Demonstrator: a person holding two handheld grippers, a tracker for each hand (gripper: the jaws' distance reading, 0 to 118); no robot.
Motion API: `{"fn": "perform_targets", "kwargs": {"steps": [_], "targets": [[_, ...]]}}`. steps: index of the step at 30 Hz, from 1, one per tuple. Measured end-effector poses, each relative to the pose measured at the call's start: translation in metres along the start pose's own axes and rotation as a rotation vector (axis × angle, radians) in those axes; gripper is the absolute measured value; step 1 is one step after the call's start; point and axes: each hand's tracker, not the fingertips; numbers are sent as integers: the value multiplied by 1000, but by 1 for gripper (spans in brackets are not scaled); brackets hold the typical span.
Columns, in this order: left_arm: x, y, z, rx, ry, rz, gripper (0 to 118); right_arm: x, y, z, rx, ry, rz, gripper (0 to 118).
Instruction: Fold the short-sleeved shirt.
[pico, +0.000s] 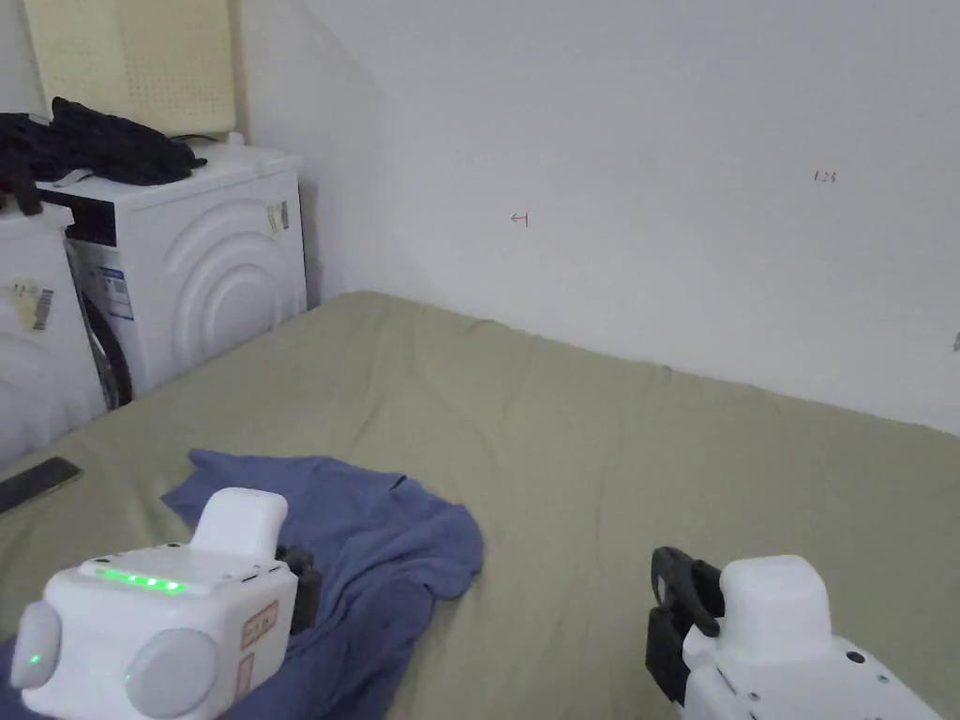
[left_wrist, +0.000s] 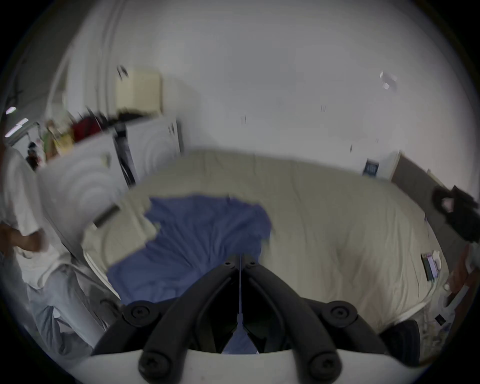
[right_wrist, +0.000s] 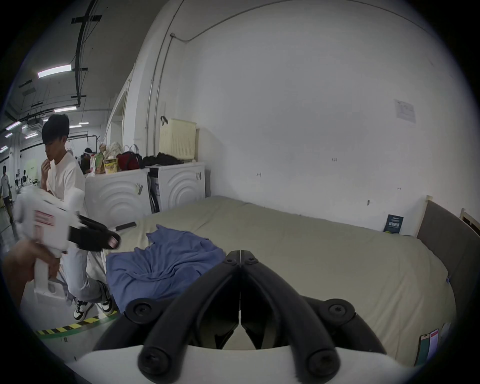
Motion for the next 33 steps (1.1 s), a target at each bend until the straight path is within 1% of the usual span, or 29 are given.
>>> {"fn": "perform_targets", "kwargs": {"steps": [1, 3, 5, 7, 8, 10, 11, 13, 14, 16, 20, 22, 23, 24, 25, 26, 27, 28, 29, 30, 33], "targets": [[-4, 1, -22, -70, 11, -8, 0, 0, -3, -6, -12, 3, 3, 0], [-13, 6, -69, -134, -12, 29, 0, 1, -9, -20, -38, 11, 6, 0], [-17, 10, -111, -179, -21, 42, 0, 4, -15, -35, -63, 11, 3, 0], [-18, 15, -143, -191, 4, 24, 0, 7, -20, -48, -87, 12, 0, 0], [-18, 17, -159, -190, 12, 11, 10, 9, -23, -56, -99, 10, 0, 1], [-18, 22, -186, -191, 58, -2, 93, 13, -28, -68, -119, 5, 3, 1], [-18, 25, -200, -195, 52, 0, 116, 14, -31, -73, -127, 0, 4, 1], [-17, 26, -221, -207, 36, -13, 118, 19, -35, -82, -142, -5, 2, 1], [-14, 29, -230, -190, 41, -27, 118, 20, -37, -86, -149, -9, 1, 1], [-8, 32, -252, -214, 75, -75, 117, 23, -41, -91, -160, -18, -1, 1], [0, 28, -288, -258, 89, -101, 117, 27, -48, -96, -184, -27, 0, 1], [1, 21, -297, -264, 91, -130, 116, 28, -50, -97, -192, -32, 2, 1], [2, 19, -302, -272, 120, -158, 116, 29, -51, -97, -195, -33, 1, 1], [2, 17, -306, -275, 149, -183, 115, 29, -52, -97, -197, -33, 0, 1], [1, 15, -307, -271, 165, -200, 110, 29, -52, -97, -198, -35, -1, 1], [1, 13, -309, -271, 175, -215, 99, 30, -53, -97, -199, -36, -2, 1], [-1, 12, -310, -278, 180, -219, 65, 30, -53, -96, -201, -35, -3, 1], [-7, 11, -308, -282, 117, -181, 35, 30, -53, -96, -203, -37, -4, 1], [-13, 14, -306, -286, 30, -99, 19, 30, -54, -95, -202, -38, -4, 1], [-11, 15, -304, -277, 93, -74, 18, 30, -54, -94, -200, -40, -3, 1], [-7, 12, -303, -266, 123, -192, 15, 31, -53, -91, -198, -42, -1, 1]]}}
